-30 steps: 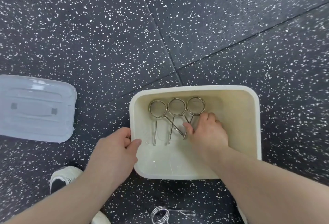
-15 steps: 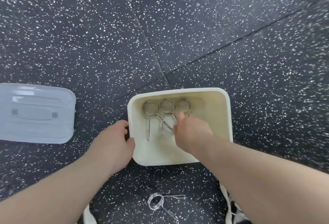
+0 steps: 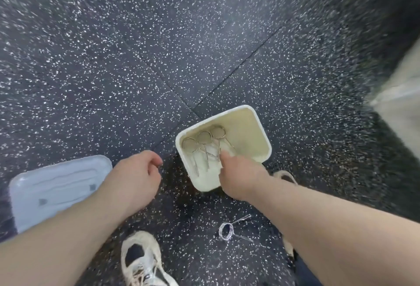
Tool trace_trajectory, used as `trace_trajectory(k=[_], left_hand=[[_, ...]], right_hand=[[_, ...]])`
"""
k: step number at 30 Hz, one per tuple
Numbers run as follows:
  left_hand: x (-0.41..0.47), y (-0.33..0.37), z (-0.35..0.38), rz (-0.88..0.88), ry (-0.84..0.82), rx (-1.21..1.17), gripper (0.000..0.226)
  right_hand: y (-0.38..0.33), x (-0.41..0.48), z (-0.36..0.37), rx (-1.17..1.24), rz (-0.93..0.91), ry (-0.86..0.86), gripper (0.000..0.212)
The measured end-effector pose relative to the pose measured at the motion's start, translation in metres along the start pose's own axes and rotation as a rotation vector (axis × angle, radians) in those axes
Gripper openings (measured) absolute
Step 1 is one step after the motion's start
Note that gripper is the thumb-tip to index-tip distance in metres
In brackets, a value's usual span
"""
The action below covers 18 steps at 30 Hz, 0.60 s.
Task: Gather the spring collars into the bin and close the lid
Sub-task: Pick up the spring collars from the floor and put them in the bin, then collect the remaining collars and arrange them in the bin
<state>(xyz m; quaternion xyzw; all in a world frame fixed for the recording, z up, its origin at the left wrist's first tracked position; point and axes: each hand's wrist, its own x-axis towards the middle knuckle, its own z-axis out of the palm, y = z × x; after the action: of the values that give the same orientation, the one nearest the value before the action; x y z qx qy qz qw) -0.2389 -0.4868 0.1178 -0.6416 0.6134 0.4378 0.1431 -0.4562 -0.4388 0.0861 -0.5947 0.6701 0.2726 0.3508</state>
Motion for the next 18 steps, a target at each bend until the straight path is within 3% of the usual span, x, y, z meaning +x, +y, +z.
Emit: trace_trajectory(k=[9,18], left_hand=[[-0.050,0.024,0.039,0.153,-0.128,0.212,0.020],[-0.085,0.042,0.177,0.260,-0.324,0.393,0.020]], right_hand=[[0.004,-0.094,0.065,0.317,0.103,-0.005,0.016],[0.085,-0.159,0.229,0.537,0.263,-0.186,0.019]])
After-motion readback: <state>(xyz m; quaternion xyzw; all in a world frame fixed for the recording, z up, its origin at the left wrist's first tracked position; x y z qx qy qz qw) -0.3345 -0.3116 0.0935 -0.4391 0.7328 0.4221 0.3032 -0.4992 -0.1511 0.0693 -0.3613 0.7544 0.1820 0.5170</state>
